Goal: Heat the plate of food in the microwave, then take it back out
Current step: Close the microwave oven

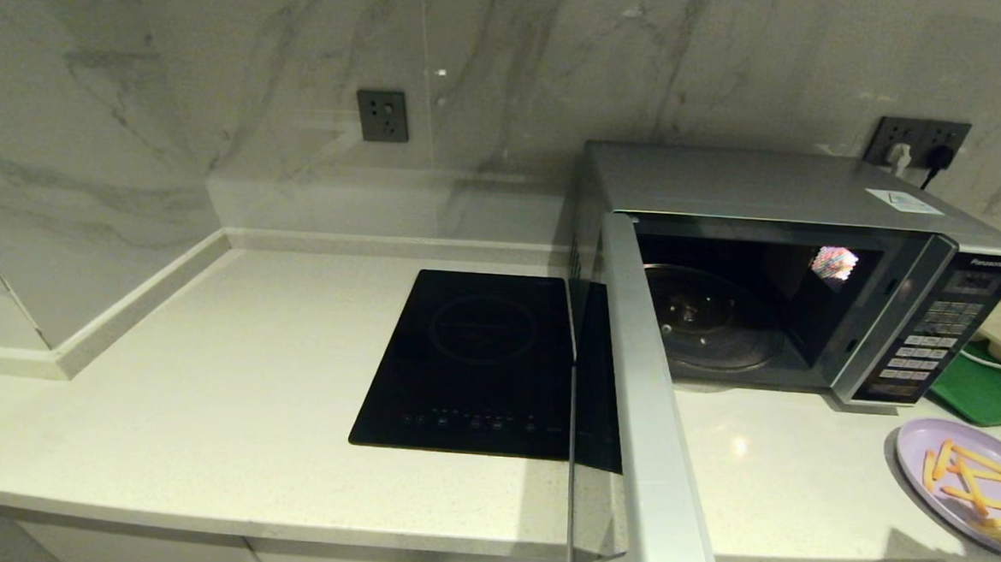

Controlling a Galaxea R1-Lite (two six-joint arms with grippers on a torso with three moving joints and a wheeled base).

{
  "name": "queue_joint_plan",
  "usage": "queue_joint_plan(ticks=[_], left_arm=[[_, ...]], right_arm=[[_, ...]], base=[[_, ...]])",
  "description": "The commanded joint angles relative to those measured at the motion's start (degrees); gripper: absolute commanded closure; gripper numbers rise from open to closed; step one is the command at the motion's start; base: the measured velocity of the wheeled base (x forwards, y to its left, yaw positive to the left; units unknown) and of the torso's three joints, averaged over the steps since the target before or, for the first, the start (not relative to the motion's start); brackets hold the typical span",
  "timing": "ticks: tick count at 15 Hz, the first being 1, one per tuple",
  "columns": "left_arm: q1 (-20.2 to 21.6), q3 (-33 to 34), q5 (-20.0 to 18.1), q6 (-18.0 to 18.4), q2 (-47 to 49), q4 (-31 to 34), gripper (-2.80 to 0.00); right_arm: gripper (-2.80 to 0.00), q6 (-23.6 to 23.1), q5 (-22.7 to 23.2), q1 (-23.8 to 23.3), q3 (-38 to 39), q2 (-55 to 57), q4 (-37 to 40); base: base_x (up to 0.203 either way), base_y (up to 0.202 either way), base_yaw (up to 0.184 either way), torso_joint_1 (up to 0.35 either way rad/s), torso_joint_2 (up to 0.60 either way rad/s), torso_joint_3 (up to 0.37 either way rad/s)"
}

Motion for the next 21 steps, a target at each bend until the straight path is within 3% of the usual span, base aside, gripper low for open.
queue_joint_plan(ticks=[1,5,8,10,12,15,21], left_arm=[[0.02,0.01,0.02,-0.03,0.00,-0.05,0.00],[0.02,0.01,0.02,-0.03,0.00,-0.05,0.00],[0.02,0.01,0.02,-0.03,0.00,-0.05,0.00],[0.02,0.01,0.02,-0.03,0.00,-0.05,0.00],[0.02,0.01,0.02,-0.03,0.00,-0.05,0.00],[0.02,0.01,0.02,-0.03,0.00,-0.05,0.00],[0.02,0.01,0.02,-0.03,0.00,-0.05,0.00]], right_arm=[[0.00,5.17,-2.02,10.79,-4.97,-3.82,2.35],[0.00,19.52,-13.47,35.32,-13.89,-2.86,3.17],[0.00,29.98,-26.68,55.48,-22.55,1.95,3.36],[0.00,34.51,-36.17,66.97,-28.37,6.33,3.52],[0.00,36.67,-42.06,73.34,-35.36,11.60,3.68],[0.00,37.60,-44.67,80.05,-42.17,17.27,4.44],[0.00,37.14,-47.65,88.46,-42.98,21.82,1.32]], base=[[0.000,0.000,0.000,0.000,0.00,0.000],[0.000,0.000,0.000,0.000,0.00,0.000],[0.000,0.000,0.000,0.000,0.00,0.000],[0.000,0.000,0.000,0.000,0.00,0.000],[0.000,0.000,0.000,0.000,0.00,0.000],[0.000,0.000,0.000,0.000,0.00,0.000],[0.000,0.000,0.000,0.000,0.00,0.000]])
